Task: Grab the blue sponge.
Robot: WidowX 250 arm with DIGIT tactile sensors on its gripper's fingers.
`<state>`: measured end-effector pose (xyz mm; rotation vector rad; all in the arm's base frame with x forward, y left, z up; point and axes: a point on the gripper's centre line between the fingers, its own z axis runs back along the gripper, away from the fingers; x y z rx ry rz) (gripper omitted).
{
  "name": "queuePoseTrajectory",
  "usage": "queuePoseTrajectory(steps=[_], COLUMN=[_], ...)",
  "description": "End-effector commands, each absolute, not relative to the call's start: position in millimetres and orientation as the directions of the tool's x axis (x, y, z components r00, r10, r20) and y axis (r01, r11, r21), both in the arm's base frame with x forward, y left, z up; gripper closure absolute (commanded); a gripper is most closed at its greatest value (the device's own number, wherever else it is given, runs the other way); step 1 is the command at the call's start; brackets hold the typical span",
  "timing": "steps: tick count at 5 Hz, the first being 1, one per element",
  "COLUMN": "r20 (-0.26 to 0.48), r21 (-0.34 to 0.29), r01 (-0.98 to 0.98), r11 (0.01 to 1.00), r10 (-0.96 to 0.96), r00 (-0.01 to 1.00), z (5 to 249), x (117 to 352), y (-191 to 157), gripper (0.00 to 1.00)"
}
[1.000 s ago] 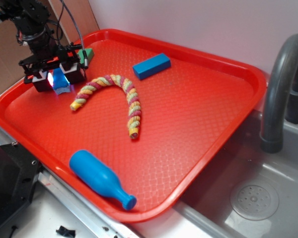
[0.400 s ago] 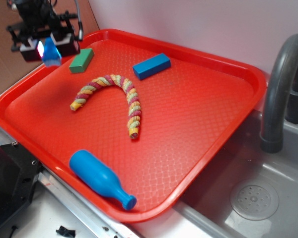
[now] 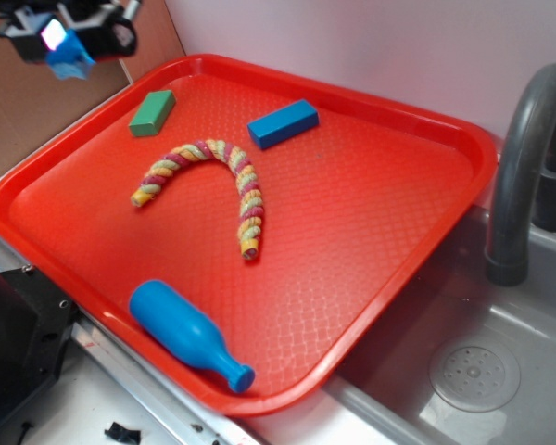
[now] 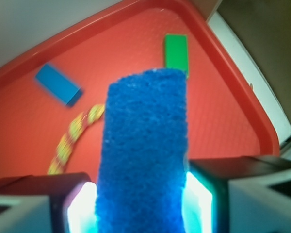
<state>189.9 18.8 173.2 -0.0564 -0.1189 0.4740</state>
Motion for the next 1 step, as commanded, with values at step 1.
queuePoseTrajectory(steps=[1], r20=[0.115], r21=[-0.155], r01=[-0.386], r11=[0.909], r10=[0.405], r00=[0.907], z=[204.3], x=[171.9], y=[17.3], gripper=[1.0])
